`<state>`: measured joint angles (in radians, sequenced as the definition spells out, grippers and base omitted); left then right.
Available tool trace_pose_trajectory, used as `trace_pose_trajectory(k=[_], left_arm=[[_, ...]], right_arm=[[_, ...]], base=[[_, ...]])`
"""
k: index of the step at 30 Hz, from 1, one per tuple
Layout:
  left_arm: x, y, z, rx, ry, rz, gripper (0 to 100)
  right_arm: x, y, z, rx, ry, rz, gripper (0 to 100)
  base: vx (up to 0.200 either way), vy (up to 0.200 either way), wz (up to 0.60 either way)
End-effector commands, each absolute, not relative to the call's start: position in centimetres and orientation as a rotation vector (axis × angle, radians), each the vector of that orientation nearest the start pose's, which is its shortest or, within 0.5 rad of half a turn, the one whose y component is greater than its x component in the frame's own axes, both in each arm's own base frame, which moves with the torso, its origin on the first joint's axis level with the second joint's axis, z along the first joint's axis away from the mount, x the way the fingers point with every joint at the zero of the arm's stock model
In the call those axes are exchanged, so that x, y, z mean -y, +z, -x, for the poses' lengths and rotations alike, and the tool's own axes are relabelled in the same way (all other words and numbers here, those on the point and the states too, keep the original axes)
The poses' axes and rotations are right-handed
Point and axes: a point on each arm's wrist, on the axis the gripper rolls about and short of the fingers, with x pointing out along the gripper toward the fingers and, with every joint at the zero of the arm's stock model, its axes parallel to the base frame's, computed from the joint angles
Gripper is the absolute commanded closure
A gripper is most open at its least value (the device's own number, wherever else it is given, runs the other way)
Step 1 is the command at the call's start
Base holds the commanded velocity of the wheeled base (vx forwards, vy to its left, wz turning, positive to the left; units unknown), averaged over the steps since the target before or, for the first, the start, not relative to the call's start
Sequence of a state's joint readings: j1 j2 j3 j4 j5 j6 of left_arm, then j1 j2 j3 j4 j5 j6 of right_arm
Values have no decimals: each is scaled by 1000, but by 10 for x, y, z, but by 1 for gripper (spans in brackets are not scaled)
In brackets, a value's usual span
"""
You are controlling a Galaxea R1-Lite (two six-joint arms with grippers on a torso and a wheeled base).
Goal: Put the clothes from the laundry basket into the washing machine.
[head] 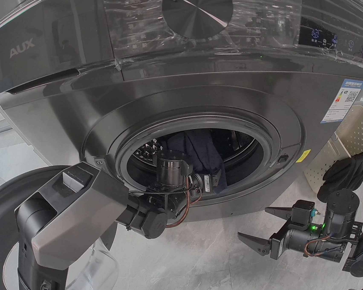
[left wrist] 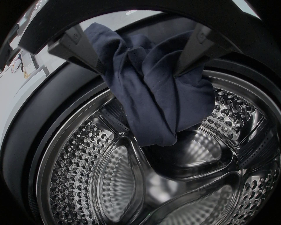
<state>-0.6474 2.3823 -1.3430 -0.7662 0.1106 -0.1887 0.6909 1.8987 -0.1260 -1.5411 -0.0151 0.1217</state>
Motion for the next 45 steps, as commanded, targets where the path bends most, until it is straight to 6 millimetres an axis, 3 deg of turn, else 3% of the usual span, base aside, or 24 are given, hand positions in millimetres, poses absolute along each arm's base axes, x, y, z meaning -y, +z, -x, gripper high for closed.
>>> trace_pose_trajectory(k=[1,7,17,28,39,40,45], left_arm=[[283,46,-380,-344,-507,55,100],[289,44,-386,-315,-512,66,100],[299,122,-424,34,-480,283,100],[301,118,-455,140,-401,324,100],[304,116,-457,130,-402,321,100],[304,116,-457,130,-402,321,0],[306,118,-456,132,-405,324,0]], right_arm=[[-150,75,-182,-259,657,-36,0],[-150,75,-182,-257,659,-36,0],[-150,75,-182,-256,659,-37,0],[-151,75,-181,-258,665,-36,0],[-152,74,-181,-263,666,-35,0],[-151,73,-181,-264,664,-35,0],[-151,74,-181,-264,664,-35,0]], base=[[0,0,0],[0,0,0],[0,0,0],[0,0,0],[0,0,0],[0,0,0],[0,0,0]])
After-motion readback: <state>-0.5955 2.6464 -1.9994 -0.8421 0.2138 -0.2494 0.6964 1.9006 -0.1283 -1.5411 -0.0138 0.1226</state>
